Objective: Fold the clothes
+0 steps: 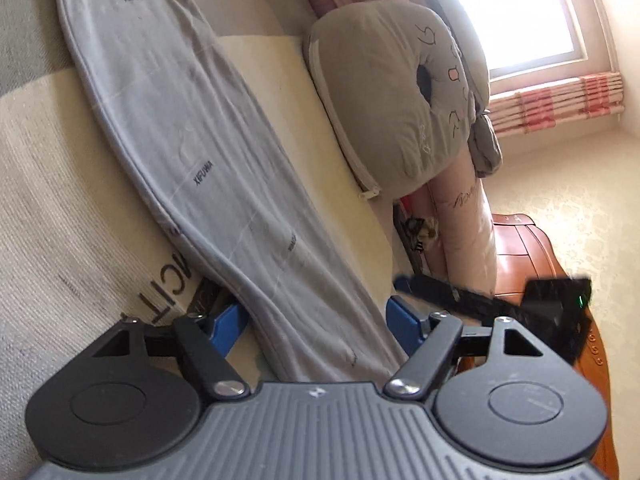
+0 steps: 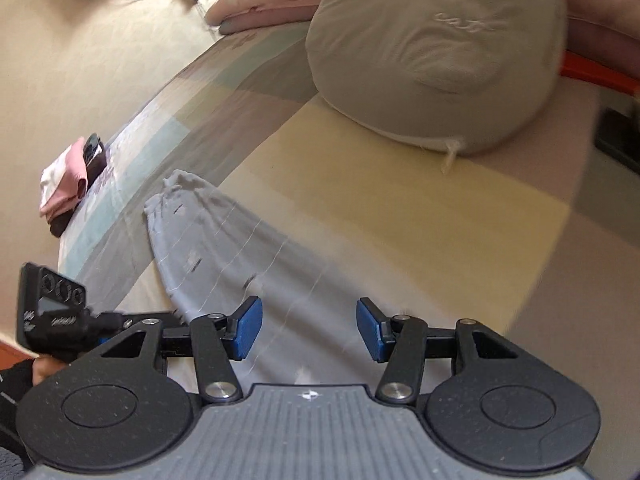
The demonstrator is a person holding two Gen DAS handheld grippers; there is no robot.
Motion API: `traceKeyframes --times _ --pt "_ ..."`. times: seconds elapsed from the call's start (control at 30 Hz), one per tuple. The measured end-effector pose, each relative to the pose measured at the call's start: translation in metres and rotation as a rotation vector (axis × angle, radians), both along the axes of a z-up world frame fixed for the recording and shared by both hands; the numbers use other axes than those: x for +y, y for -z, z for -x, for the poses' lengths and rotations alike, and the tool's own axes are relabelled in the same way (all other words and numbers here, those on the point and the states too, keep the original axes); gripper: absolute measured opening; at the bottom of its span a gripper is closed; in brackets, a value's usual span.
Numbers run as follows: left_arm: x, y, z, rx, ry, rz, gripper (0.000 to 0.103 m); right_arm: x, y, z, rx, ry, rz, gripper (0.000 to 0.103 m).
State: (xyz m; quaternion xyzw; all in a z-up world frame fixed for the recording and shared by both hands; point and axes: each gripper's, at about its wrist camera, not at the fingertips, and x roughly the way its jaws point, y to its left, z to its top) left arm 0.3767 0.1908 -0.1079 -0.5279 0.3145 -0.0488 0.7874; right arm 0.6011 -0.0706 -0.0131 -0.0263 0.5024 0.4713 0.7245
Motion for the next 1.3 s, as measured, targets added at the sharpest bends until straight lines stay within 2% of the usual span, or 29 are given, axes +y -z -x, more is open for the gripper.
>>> traceKeyframes --times 0.1,0.13,0.27,0.37,0.47,0.53,0.6,0.67,0.77,0.8,0.87,1.07,1.23,1.3 --pt "0.005 0.005 0.008 -0.001 -0.037 0.027 0.063 0.017 0.013 -0.021 -0.002 -0.051 0.021 0.058" --pt "0.007 0.007 0.012 0.002 -0.053 0.041 0.056 0.021 0.02 -0.028 0.017 -0.07 0.026 0.058" --pt "0.018 0.022 0.015 0.045 -0.107 0.106 0.029 0.033 0.048 -0.052 0.129 -0.147 0.017 0.058" --pt "0.018 0.027 0.009 0.052 -0.108 0.1 0.016 0.038 0.058 -0.067 0.233 -0.194 -0.045 0.057" --pt "0.015 0.028 0.007 0.057 -0.104 0.067 0.012 0.048 0.066 -0.072 0.312 -0.22 -0.091 0.057" --pt "0.015 0.029 0.006 0.056 -0.1 0.069 0.01 0.056 0.069 -0.069 0.325 -0.238 -0.102 0.057" --pt "0.015 0.029 0.006 0.055 -0.095 0.073 0.01 0.058 0.068 -0.067 0.317 -0.263 -0.099 0.055" --pt "0.015 0.029 0.005 0.056 -0.092 0.069 0.01 0.058 0.069 -0.068 0.301 -0.262 -0.073 0.036" --pt "0.014 0.029 0.006 0.061 -0.09 0.058 0.01 0.062 0.068 -0.061 0.274 -0.267 -0.066 0.031" --pt "0.014 0.028 0.006 0.069 -0.088 0.055 0.009 0.065 0.066 -0.055 0.239 -0.278 -0.058 0.029" --pt "0.014 0.027 0.004 0.085 -0.081 0.047 0.008 0.071 0.063 -0.049 0.159 -0.292 -0.022 0.004" --pt "0.019 0.012 -0.013 0.078 -0.045 -0.05 0.003 0.068 0.051 -0.049 0.046 -0.266 0.009 0.003" --pt "0.026 0.0 -0.028 0.033 -0.045 -0.066 0.003 0.066 0.044 -0.058 0.001 -0.231 0.017 0.003" --pt "0.026 0.0 -0.035 0.04 -0.035 -0.082 0.003 0.063 0.042 -0.065 -0.014 -0.202 0.015 0.003"
